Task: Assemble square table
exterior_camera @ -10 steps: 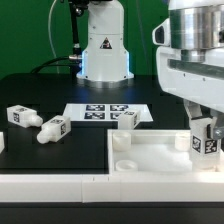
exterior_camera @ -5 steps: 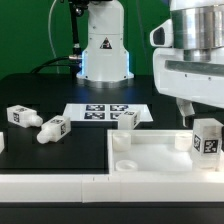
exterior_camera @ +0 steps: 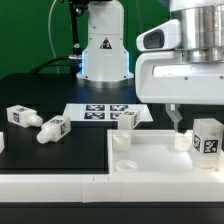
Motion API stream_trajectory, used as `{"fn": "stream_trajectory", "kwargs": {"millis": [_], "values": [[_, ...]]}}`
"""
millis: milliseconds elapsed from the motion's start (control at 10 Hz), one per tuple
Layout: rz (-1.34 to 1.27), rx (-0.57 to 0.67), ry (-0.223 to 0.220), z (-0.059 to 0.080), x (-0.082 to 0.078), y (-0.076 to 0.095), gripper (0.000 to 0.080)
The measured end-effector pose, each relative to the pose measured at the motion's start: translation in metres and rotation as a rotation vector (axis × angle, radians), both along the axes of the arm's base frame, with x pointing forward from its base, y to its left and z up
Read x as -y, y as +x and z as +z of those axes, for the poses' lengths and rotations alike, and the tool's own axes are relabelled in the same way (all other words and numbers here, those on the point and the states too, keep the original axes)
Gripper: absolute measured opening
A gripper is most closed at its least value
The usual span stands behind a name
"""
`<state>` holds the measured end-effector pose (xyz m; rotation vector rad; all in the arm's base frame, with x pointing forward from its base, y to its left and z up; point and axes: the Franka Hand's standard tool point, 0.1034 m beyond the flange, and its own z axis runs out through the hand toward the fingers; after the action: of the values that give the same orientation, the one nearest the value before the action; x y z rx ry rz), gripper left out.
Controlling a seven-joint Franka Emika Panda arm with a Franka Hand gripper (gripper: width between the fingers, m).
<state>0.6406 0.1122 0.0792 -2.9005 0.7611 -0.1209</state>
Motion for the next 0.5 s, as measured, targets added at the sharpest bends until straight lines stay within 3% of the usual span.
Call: {"fn": "stream_trajectory", "kwargs": {"millis": [100, 300, 500], "values": [[0.203, 0.021, -0.049, 0.0001, -0.0036, 0.0, 0.0649], [0.182, 0.018, -0.052, -0.0006, -0.0047, -0.0006, 0.0649], [0.184, 0.017, -0.054, -0.0009, -0.0042, -0.0006, 0.0375]]}}
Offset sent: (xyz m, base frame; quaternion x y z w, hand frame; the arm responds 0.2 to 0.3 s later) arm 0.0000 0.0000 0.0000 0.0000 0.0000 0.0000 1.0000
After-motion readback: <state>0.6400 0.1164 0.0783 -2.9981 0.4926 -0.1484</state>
